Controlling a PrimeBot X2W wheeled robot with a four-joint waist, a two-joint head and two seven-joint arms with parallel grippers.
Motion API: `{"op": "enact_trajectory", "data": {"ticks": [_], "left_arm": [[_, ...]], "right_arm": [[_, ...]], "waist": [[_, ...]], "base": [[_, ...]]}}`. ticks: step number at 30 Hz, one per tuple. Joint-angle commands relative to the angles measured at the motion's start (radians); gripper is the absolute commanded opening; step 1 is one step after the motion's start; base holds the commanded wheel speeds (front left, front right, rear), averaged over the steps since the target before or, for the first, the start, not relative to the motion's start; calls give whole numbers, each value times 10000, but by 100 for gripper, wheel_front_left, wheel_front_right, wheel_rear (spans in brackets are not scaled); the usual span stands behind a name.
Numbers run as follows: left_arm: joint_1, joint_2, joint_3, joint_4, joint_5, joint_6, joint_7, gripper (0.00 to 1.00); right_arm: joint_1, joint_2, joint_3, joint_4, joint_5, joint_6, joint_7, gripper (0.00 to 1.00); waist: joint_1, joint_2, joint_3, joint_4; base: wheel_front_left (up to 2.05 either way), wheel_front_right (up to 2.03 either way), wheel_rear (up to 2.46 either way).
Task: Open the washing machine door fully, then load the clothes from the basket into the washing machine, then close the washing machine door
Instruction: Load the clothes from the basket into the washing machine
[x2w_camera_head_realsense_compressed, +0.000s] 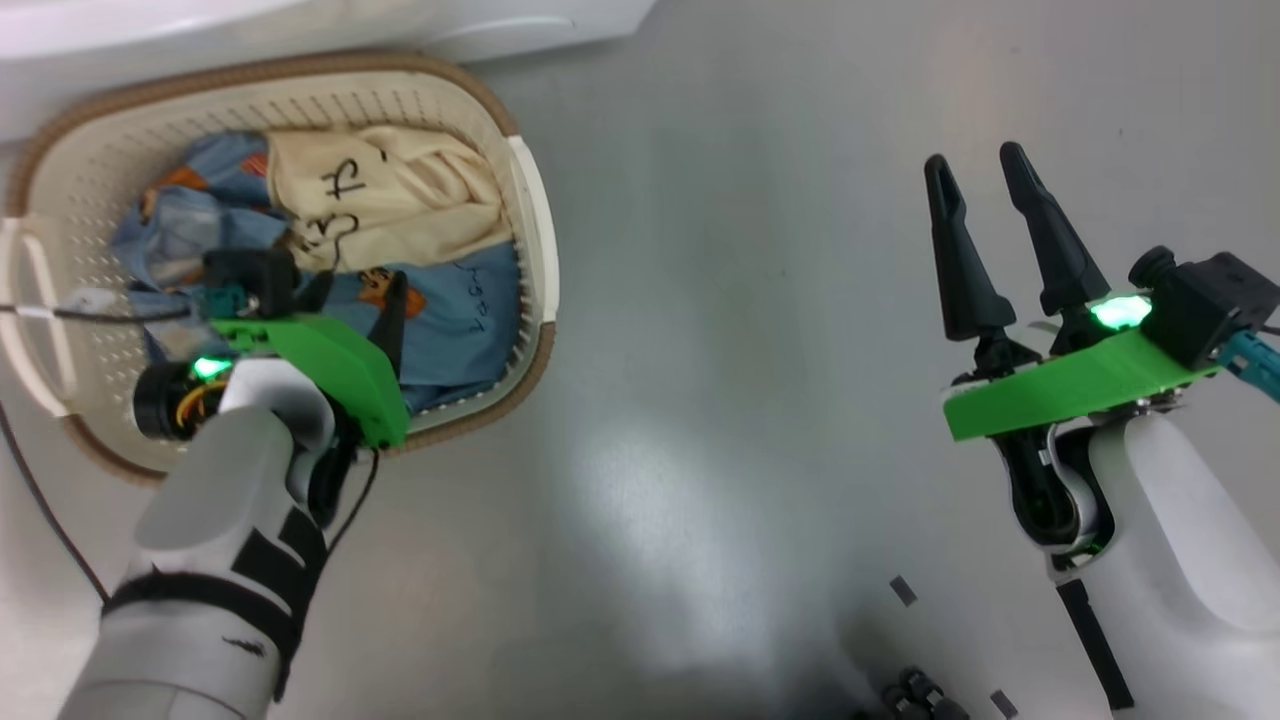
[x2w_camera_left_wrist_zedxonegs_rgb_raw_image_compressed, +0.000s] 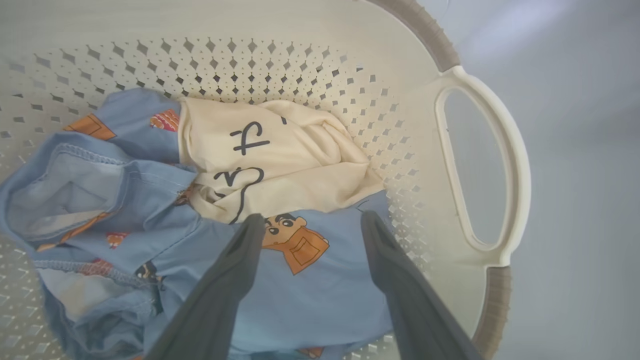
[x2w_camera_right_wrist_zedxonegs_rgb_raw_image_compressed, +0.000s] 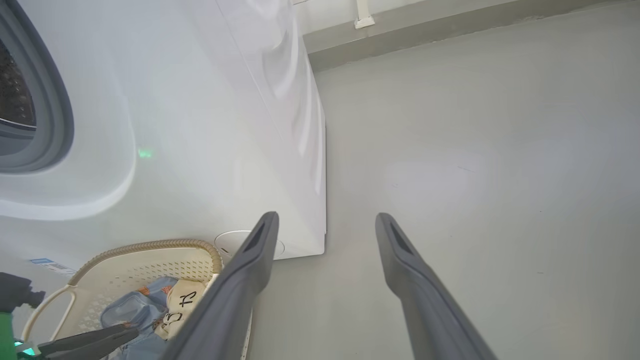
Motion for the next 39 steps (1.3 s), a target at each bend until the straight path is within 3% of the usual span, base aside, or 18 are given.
{"op": "enact_trajectory", "data": {"ticks": [1,21,26,34,35,36,37,38,39], "left_arm": [[-121,325,86,3,-184,7,36,100],[-2095,786,-676,1335,-635,9,1690,100],[-2214,949,-947,1481,-437,318,2464,100],[-2108,1265,-1385,1559,-79,1344,3889,100],[-2129,1305,-1403,1561,-49,1483,3850,82],[-2152,1335,-1412,1562,-33,1582,3761,54],[-2166,1351,-1418,1562,-25,1642,3664,41],[-2164,1345,-1438,1563,-15,1654,3593,0],[-2162,1332,-1441,1564,-27,1643,3539,0]], "right_arm": [[-18,66,124,-272,-108,46,-80,100],[-443,535,331,-477,-49,46,-80,100],[-495,653,387,-503,-36,46,-80,100],[-521,754,373,-466,-38,46,-80,100],[-526,763,374,-470,-38,46,-80,100],[-533,771,375,-476,-37,46,-80,100],[-538,777,374,-481,-36,46,-80,100],[-541,781,373,-481,-37,46,-80,100],[-545,783,371,-478,-39,46,-80,100]], "waist": [[0,0,436,-211],[0,0,1694,-1098],[0,0,1840,-1284],[0,0,1838,-1382],[0,0,1841,-1386],[0,0,1847,-1389],[0,0,1850,-1390],[0,0,1847,-1387],[0,0,1846,-1382]], "base": [[0,0,0],[0,0,0],[0,0,0],[0,0,0],[0,0,0],[0,0,0],[0,0,0],[0,0,0],[0,0,0]]}}
